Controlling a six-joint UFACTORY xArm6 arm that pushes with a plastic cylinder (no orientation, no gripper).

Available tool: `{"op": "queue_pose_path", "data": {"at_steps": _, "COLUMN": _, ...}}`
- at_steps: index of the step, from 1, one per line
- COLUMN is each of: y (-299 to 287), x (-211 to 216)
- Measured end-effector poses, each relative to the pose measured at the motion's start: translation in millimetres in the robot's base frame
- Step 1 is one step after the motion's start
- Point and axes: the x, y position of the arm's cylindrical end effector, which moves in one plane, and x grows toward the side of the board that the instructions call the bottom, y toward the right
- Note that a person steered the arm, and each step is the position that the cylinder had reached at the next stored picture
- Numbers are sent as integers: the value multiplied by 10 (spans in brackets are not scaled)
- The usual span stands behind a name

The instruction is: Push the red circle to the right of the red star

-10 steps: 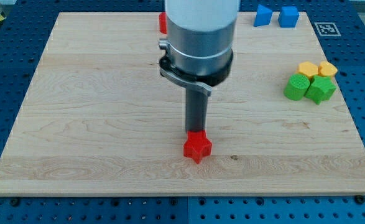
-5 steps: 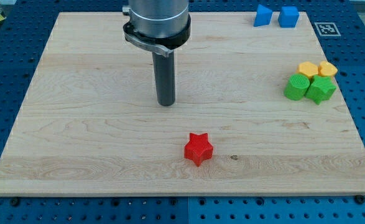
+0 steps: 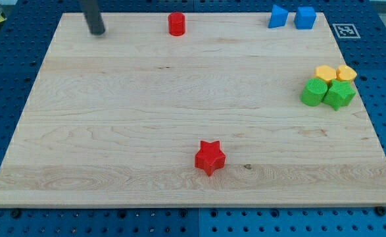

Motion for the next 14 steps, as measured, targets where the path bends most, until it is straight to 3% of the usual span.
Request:
{"op": "queue_pose_path", "data": {"at_steps": 1, "y": 506, "x": -309}}
{"op": "queue_pose_path", "data": {"at_steps": 2, "y": 1155, "x": -171}}
{"op": "queue_pose_path", "data": {"at_steps": 3, "y": 1973, "x": 259}}
{"op": "queue_pose_path", "data": {"at_steps": 4, "y": 2348, "x": 431}}
{"op": "queue_pose_path", "data": {"at_steps": 5, "y": 2350, "x": 473}}
{"op": "queue_pose_path", "data": {"at_steps": 7, "y": 2590, "x": 1400}}
{"op": "queue_pose_path", "data": {"at_steps": 9, "y": 2745, "x": 1093}}
{"op": "queue_pose_path", "data": {"at_steps": 11, "y": 3028, "x": 1993}}
{"op": "queue_pose_path", "data": {"at_steps": 13, "y": 3028, "x": 2113}}
{"op": "queue_pose_path", "data": {"at_steps": 14, "y": 3030, "x": 2404}}
